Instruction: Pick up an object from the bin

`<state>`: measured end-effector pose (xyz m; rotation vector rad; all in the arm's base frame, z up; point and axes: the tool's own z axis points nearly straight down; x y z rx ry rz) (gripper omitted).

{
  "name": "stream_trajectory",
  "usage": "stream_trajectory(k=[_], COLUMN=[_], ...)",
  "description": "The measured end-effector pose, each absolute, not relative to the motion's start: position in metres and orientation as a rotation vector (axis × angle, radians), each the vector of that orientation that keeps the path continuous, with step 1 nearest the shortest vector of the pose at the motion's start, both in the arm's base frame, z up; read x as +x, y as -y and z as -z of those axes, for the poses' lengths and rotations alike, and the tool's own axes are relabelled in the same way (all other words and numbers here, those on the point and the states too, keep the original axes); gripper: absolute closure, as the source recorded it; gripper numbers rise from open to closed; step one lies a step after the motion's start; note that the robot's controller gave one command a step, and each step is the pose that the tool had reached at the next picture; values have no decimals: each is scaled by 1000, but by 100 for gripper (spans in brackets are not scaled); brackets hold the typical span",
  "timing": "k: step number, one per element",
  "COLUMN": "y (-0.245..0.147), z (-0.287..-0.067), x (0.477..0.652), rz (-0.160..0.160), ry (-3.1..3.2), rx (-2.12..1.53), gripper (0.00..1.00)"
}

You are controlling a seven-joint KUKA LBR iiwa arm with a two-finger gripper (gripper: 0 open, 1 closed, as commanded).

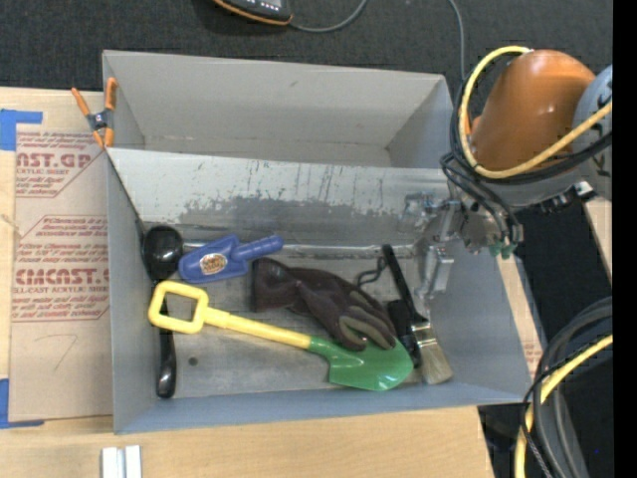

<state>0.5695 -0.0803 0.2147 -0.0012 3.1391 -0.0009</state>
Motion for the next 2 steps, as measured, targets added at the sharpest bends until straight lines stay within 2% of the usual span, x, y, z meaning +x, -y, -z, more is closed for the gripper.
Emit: stream_trajectory(k=[1, 2], y=[80, 72], z=[-215, -193], x=[570, 565], rz=[1, 5], ry=[-3139, -3125], rx=[-1, 17], gripper=[0, 0])
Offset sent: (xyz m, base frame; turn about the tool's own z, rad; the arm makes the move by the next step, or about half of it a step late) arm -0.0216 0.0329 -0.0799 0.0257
